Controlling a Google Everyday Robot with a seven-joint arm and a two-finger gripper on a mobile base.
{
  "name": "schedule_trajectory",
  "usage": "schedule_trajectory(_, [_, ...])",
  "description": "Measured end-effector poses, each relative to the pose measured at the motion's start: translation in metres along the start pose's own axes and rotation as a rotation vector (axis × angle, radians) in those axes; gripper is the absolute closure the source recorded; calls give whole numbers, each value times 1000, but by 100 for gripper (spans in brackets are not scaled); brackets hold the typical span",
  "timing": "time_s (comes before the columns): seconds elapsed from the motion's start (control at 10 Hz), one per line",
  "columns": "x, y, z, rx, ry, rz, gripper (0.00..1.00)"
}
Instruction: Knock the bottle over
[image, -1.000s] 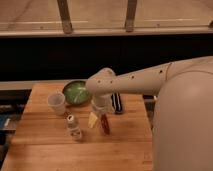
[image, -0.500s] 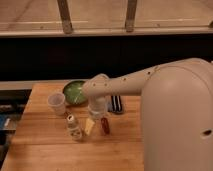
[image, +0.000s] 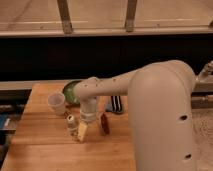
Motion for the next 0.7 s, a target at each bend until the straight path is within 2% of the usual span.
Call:
schedule_trajectory(0.2, [-11, 18, 2, -11, 9, -55, 20])
schedule_trajectory(0.3, [-15, 23, -4, 0, 1, -72, 20])
schedule_trajectory(0.5, [-23, 18, -26, 37, -46, -64, 20])
schedule_trajectory(0.7, [-31, -5, -43, 51, -107, -26, 20])
